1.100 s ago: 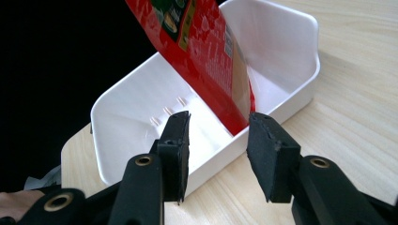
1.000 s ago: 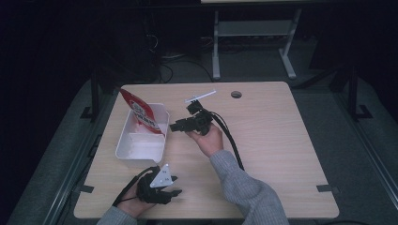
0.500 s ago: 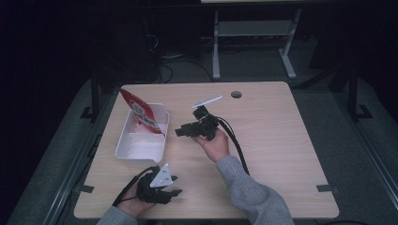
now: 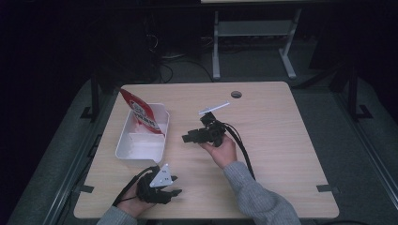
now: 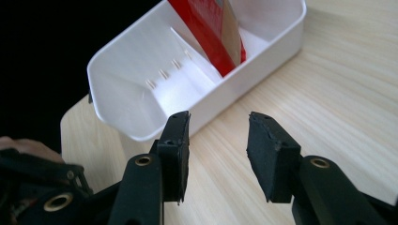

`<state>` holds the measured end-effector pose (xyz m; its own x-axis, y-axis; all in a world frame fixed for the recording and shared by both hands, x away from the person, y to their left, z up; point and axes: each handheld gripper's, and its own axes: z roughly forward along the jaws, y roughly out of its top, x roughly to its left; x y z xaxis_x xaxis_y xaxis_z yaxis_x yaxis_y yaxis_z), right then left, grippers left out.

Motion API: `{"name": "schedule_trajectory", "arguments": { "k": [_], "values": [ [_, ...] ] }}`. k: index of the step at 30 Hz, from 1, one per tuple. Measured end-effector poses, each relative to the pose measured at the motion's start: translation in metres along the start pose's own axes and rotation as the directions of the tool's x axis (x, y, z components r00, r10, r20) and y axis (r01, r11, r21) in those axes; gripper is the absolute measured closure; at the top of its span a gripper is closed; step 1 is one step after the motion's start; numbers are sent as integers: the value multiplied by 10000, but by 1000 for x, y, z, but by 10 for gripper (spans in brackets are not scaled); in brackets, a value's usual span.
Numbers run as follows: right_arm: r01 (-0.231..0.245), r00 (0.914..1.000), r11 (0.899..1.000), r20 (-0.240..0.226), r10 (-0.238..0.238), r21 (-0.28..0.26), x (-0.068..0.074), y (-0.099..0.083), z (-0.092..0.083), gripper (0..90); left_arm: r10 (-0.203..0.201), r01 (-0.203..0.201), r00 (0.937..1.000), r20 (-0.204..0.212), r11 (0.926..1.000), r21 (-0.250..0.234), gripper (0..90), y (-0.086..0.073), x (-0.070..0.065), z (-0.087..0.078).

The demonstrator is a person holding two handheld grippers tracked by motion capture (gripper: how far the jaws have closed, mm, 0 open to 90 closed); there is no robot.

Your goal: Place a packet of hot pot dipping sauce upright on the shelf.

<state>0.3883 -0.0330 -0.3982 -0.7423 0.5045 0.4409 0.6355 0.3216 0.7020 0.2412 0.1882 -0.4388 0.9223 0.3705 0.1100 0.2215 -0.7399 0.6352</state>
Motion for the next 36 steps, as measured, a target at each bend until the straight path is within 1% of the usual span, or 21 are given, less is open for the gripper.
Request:
{"name": "schedule_trajectory", "arguments": {
  "k": [9, 15, 18, 25, 36],
  "values": [
    [-147, 9999, 9999, 65, 147, -45, -3, -19, -20, 578, -98, 98, 9999, 32, 9999, -30, 521, 0, 1, 0],
    [-138, 9997, 9999, 191, 137, 10, -3, -36, -33, 573, -70, 70, 10000, 27, 10000, 10, 517, 0, 1, 1],
    [-173, 9997, 9998, 193, 171, 91, -3, -45, -38, 569, -43, 43, 10000, 18, 10000, 47, 511, 0, 1, 1],
    [-277, 9995, 9992, 157, 273, 280, -2, -68, -46, 560, -156, 156, 9999, 18, 9999, 17, 502, -1, 1, 1],
    [-370, 9991, 9987, 199, 363, 358, -1, -97, -64, 545, -216, 216, 9998, 5, 9998, 7, 487, -1, 2, 2]
  ]
}}
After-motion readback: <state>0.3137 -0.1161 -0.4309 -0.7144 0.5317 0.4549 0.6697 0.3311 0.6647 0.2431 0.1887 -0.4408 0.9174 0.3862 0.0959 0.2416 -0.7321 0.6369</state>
